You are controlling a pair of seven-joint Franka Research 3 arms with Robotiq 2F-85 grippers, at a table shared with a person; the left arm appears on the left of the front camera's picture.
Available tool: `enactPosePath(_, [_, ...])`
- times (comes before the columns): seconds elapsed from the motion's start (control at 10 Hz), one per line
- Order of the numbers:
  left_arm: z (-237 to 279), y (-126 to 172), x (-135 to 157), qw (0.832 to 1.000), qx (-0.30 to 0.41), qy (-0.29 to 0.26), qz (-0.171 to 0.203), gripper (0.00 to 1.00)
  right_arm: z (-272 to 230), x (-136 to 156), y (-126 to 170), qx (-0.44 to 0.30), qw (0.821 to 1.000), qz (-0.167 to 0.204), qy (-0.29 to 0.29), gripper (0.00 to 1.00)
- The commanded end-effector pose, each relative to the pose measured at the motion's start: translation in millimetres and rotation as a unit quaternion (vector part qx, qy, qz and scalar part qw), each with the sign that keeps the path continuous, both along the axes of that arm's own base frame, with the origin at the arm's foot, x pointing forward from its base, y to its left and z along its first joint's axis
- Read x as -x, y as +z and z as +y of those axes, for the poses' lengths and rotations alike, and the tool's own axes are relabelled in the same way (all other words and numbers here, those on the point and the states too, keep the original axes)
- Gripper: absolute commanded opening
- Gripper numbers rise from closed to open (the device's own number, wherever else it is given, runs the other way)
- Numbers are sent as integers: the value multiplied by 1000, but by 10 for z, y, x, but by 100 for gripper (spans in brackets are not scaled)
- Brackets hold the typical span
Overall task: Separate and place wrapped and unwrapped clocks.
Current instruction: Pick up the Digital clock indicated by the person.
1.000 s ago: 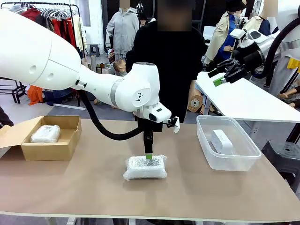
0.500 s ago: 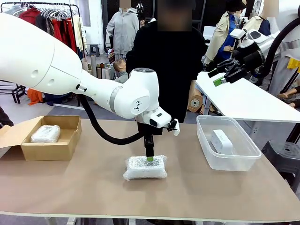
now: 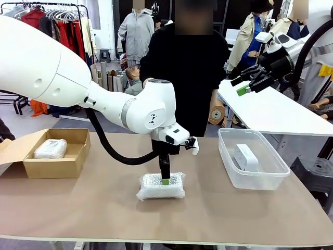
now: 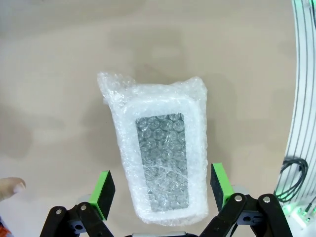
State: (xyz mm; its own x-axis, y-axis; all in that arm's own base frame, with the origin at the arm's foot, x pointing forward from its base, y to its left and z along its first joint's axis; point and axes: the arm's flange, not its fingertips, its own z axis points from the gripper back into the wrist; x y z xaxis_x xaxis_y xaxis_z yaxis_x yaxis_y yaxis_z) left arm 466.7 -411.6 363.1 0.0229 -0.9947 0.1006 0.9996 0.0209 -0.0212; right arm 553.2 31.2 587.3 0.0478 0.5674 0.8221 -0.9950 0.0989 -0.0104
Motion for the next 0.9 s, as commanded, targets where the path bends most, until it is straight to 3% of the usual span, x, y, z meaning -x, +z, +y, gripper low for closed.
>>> enactPosePath(0.0, [48, -40, 29, 1000, -6, 12, 9, 100, 1, 15, 7, -1, 1000, -7, 3, 100])
enactPosePath(0.8, [62, -130, 14, 1000, 1, 18, 21, 100, 1, 15, 7, -1, 1000, -7, 3, 100])
